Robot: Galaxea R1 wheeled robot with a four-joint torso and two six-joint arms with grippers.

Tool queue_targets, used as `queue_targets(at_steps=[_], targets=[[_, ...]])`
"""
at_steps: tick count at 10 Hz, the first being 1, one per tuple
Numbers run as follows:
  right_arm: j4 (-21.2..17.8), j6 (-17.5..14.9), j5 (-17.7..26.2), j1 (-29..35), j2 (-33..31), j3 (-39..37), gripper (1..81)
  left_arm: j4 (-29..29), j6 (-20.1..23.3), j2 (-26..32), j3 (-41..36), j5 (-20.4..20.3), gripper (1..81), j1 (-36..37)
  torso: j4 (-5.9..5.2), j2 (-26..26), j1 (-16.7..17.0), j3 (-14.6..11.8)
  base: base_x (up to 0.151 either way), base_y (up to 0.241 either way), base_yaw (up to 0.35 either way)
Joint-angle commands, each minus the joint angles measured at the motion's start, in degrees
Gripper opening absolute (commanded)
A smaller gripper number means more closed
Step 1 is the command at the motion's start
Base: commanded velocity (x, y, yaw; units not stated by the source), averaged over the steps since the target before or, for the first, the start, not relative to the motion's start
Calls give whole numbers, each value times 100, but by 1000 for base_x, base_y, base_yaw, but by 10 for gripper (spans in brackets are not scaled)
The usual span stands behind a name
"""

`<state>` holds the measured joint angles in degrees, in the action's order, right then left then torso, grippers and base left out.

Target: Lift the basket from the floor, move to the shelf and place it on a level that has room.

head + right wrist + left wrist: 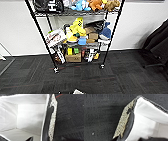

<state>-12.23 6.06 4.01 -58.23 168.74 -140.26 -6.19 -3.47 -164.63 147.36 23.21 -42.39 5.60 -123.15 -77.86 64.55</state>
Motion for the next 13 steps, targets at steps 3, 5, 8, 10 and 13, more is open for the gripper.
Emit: queue_targets(at_steps=[3,5,8,10,13], targets=[[-166,88,259,615,83,27,811,-5,-4,123,144,333,811,691,0,-179,-107,456,0,0,0],[-175,106,135,703,180,9,811,-5,-4,176,144,342,811,753,0,-256,-144,645,0,0,0],[-210,106,126,729,303,-149,811,-5,-4,150,179,219,811,762,0,-258,-155,459,0,0,0],[-210,106,65,729,329,-193,811,-5,14,62,179,-263,811,780,0,-258,-155,501,0,0,0],[-219,115,21,729,329,-255,811,47,40,-122,240,-475,811,903,0,-258,-157,501,0,0,0]])
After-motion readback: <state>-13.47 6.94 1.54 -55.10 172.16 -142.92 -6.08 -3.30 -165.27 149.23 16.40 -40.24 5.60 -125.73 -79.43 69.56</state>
